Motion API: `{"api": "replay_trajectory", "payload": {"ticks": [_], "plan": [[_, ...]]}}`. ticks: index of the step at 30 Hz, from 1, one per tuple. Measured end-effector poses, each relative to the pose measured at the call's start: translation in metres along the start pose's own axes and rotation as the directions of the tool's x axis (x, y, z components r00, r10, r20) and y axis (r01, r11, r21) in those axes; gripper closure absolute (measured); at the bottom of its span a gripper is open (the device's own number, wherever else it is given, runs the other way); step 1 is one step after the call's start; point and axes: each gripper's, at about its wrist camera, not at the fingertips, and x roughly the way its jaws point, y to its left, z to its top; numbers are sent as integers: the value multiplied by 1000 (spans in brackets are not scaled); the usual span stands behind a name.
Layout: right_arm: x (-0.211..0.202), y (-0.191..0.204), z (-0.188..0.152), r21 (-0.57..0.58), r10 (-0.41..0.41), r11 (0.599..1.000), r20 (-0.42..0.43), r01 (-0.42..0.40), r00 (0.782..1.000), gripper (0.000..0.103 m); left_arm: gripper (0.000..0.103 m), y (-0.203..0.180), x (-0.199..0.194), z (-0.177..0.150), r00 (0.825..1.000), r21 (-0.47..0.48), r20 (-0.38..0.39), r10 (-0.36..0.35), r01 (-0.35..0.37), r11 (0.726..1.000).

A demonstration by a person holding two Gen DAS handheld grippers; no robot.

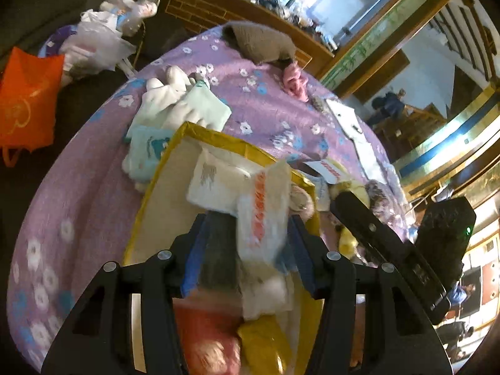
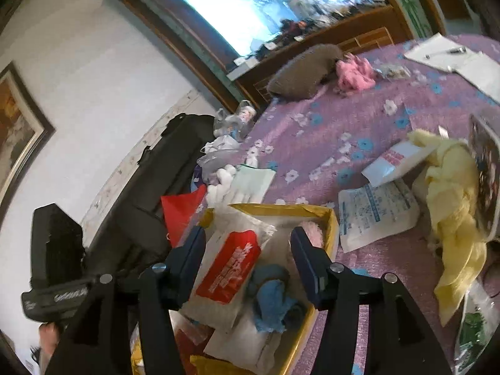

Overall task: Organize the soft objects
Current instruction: 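Drop the red-labelled packet into the tray with the left gripper while the right drops the pink doll, then grasp the green-printed clear packet with the left gripper while the right grasps the white sachet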

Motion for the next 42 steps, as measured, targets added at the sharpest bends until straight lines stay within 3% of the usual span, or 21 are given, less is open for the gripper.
{"api": "replay_trajectory", "payload": {"ticks": [3, 6, 8, 15, 19, 23, 35, 40, 42], "plan": [[-25, 11, 0, -56, 16, 998, 36, -14, 999, 47, 51, -15, -18, -24, 999, 7, 34, -39, 38, 999], [-57, 6, -12, -21, 60, 998, 41, -59, 997, 46, 51, -43, -28, -49, 998, 71, 35, -61, 59, 996], [-76, -6, -28, 9, 43, 999, 7, -43, 999, 45, 51, -60, -24, -61, 997, 104, 6, -78, 77, 992], [-140, -54, -75, 65, -163, 984, -48, 166, 985, 44, 51, -123, 8, -97, 986, 208, -118, -119, 142, 968], [-174, -79, -88, 119, -332, 935, -40, 334, 942, 44, 51, -145, 27, -112, 981, 234, -169, -100, 138, 962], [-191, -107, -91, 223, -382, 896, -51, 383, 923, 44, 51, -158, 42, -120, 969, 225, -221, -108, 159, 961], [-183, -149, -78, 378, -364, 848, -94, 371, 927, 44, 51, -174, 67, -118, 965, 238, -249, -80, 142, 961], [-191, -154, -75, 425, -391, 822, -66, 380, 918, 44, 51, -189, 90, -106, 965, 248, -254, -72, 137, 959], [-190, -158, -74, 452, -367, 820, -57, 352, 928, 43, 51, -192, 101, -102, 961, 231, -266, -77, 141, 963]]}}
